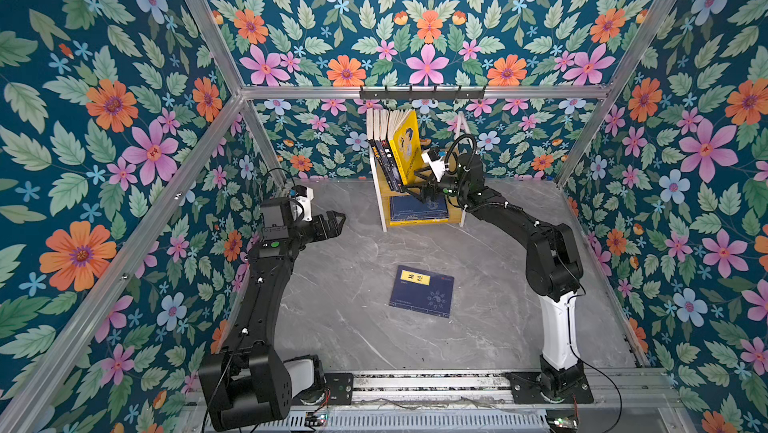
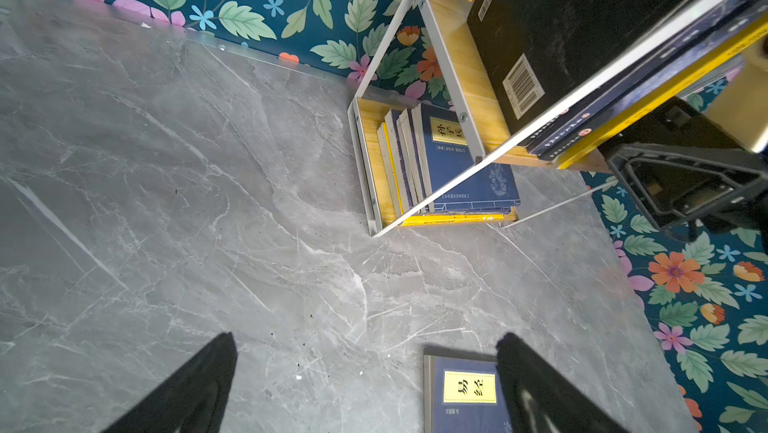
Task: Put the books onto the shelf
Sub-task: 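Lower the yellow book onto the shelf against the standing books, right gripper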
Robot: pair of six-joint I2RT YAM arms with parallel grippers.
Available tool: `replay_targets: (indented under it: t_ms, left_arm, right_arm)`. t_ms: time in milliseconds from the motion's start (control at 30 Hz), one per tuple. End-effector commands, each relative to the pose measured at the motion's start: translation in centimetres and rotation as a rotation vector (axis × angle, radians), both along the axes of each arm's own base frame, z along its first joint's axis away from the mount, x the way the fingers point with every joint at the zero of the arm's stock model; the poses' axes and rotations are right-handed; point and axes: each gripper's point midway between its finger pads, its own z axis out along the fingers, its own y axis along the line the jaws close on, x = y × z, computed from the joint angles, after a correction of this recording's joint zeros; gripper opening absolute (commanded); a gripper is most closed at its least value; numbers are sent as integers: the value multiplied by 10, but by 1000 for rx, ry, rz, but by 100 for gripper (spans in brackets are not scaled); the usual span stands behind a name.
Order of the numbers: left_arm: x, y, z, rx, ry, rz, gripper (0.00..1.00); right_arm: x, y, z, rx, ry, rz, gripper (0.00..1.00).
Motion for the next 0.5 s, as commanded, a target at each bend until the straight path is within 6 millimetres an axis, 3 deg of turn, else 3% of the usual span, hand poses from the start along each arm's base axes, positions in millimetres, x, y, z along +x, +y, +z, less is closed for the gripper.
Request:
replay_targets:
  t_ms: [0, 333, 467]
  left_arm:
    - [3, 1, 5, -6, -15, 1, 100]
    - [5, 3, 4, -24, -7, 11, 100]
    - [4, 2, 1, -31, -2, 6, 100]
  right_arm:
    - [-4, 7, 0, 25, 43, 69, 89]
    - [2, 15, -4, 43, 64, 121, 78]
    - [0, 13, -1, 49, 59, 106, 79]
